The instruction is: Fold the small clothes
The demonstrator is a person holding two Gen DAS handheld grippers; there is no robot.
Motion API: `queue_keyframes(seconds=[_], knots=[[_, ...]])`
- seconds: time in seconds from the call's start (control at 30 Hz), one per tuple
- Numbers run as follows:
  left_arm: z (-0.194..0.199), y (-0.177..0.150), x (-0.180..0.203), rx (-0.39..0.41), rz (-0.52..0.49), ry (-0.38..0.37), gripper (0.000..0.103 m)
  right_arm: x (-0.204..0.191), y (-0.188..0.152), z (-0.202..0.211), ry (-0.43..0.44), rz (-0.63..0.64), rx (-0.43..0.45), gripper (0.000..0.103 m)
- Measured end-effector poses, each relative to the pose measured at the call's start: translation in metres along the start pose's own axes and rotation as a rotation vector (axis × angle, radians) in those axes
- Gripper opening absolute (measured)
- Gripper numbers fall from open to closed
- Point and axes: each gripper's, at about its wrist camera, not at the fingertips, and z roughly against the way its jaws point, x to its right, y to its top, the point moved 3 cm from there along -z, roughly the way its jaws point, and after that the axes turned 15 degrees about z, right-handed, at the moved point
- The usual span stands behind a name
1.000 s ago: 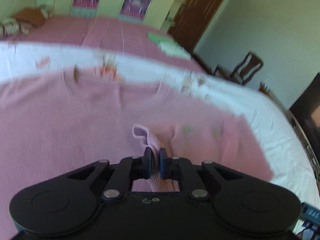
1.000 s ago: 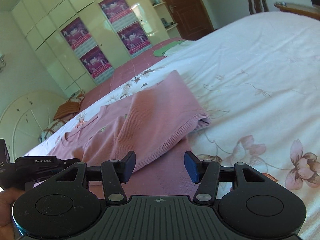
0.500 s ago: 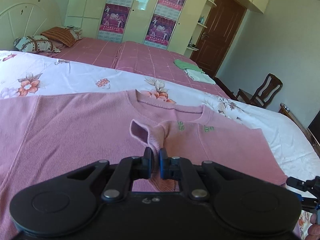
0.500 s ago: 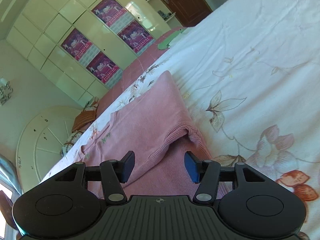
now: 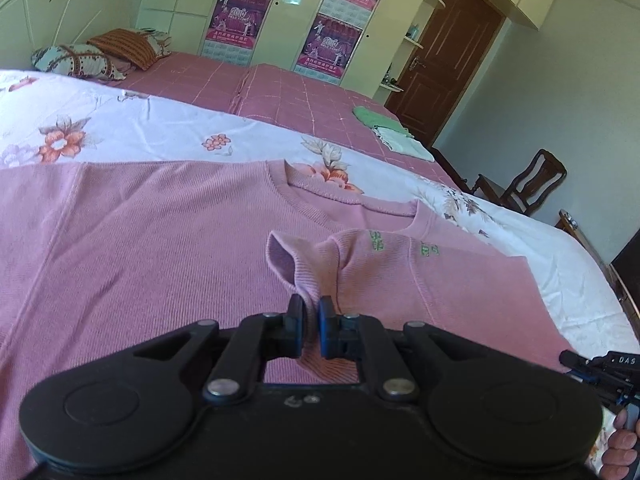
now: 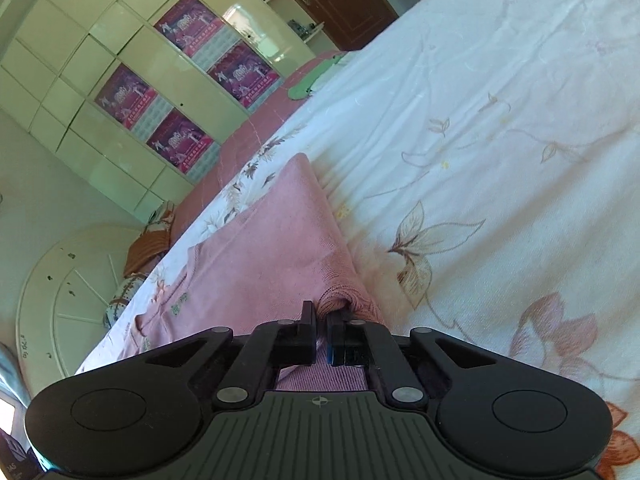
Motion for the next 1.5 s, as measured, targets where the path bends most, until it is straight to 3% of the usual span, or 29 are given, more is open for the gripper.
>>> queue_keyframes(seconds=[0.07,0.13,0.2,0.23,0.27,0.33,0.4,0.5,0.53,0.57,0.63,0.8,0.83,0.87,0.93,0.97,1.0,1.03,1.07,1.13,1.3,1.33,1.37,1.4,1.5], knots=[[-0.005,-0.003,-0.002,-0.002,-0.02,0.033,0.007,-0.003,0.0,0.005,-0.002,0.04,0.011,0.003],[-0.015,-0.008,-0.01,-0.026,-0.017,0.086,0.018,-0.004,-0.004,-0.001,-0.036,0.083,-0.015,0.003],[-0.007,-0.008,-0.015,0.029,-0.032,0.13,0.038,-0.002,-0.009,-0.007,-0.044,0.101,-0.041,0.004],[0.003,-0.006,-0.018,0.081,-0.05,0.185,0.059,-0.004,-0.008,-0.003,-0.049,0.126,-0.047,0.004],[0.013,-0.004,-0.019,0.133,-0.063,0.216,0.071,-0.005,-0.007,0.003,-0.057,0.15,-0.056,0.007],[0.024,0.002,-0.013,0.154,-0.088,0.148,0.069,-0.009,-0.003,0.025,-0.077,0.212,-0.016,0.016],[0.02,0.007,0.003,0.161,-0.147,0.125,0.069,-0.021,0.005,0.039,-0.077,0.306,0.047,0.016],[-0.001,0.016,0.024,0.153,-0.194,0.113,0.071,-0.035,0.027,0.024,-0.09,0.379,0.071,0.016],[-0.01,0.02,0.025,0.158,-0.198,0.147,0.07,-0.034,0.038,0.014,-0.083,0.364,0.075,0.024],[-0.018,0.023,0.023,0.15,-0.191,0.173,0.066,-0.032,0.048,0.003,-0.078,0.352,0.079,0.045],[-0.031,0.028,0.015,0.12,-0.155,0.193,0.059,-0.026,0.065,-0.018,-0.082,0.342,0.077,0.056],[-0.051,0.021,0.0,0.071,-0.121,0.221,0.057,-0.008,0.096,-0.074,-0.025,0.334,0.0,0.056],[-0.052,0.018,-0.002,0.075,-0.117,0.225,0.057,-0.003,0.1,-0.085,-0.022,0.321,-0.023,0.052],[-0.052,0.017,-0.002,0.083,-0.115,0.224,0.054,0.002,0.102,-0.094,-0.014,0.308,-0.044,0.041],[-0.053,0.017,-0.001,0.092,-0.112,0.221,0.04,0.007,0.104,-0.109,0.007,0.3,-0.083,0.026],[-0.053,0.017,0.0,0.095,-0.112,0.216,0.024,0.008,0.104,-0.113,0.018,0.314,-0.091,0.021],[-0.053,0.017,0.002,0.097,-0.112,0.206,0.008,0.007,0.104,-0.115,0.03,0.331,-0.092,0.02],[-0.05,0.017,0.003,0.12,-0.109,0.215,0.004,0.006,0.104,-0.116,0.04,0.346,-0.092,0.019],[-0.048,0.018,0.005,0.136,-0.104,0.207,0.003,0.005,0.103,-0.116,0.044,0.368,-0.087,0.002],[-0.042,0.017,0.007,0.182,-0.112,0.221,0.003,0.0,0.102,-0.109,0.018,0.44,-0.05,0.003],[-0.054,0.011,0.01,0.153,-0.199,0.292,0.006,0.006,0.094,-0.123,-0.029,0.53,-0.073,0.002],[-0.051,0.012,0.012,0.158,-0.218,0.311,0.018,0.005,0.095,-0.122,-0.033,0.529,-0.075,0.003],[-0.045,0.013,0.014,0.186,-0.228,0.336,0.039,0.004,0.097,-0.121,-0.034,0.526,-0.076,0.003],[-0.036,0.013,0.017,0.22,-0.239,0.339,0.053,0.004,0.098,-0.117,-0.041,0.526,-0.075,0.004],[-0.014,0.005,0.037,0.266,-0.29,0.273,0.054,-0.004,0.096,-0.09,-0.022,0.579,-0.036,0.005]])
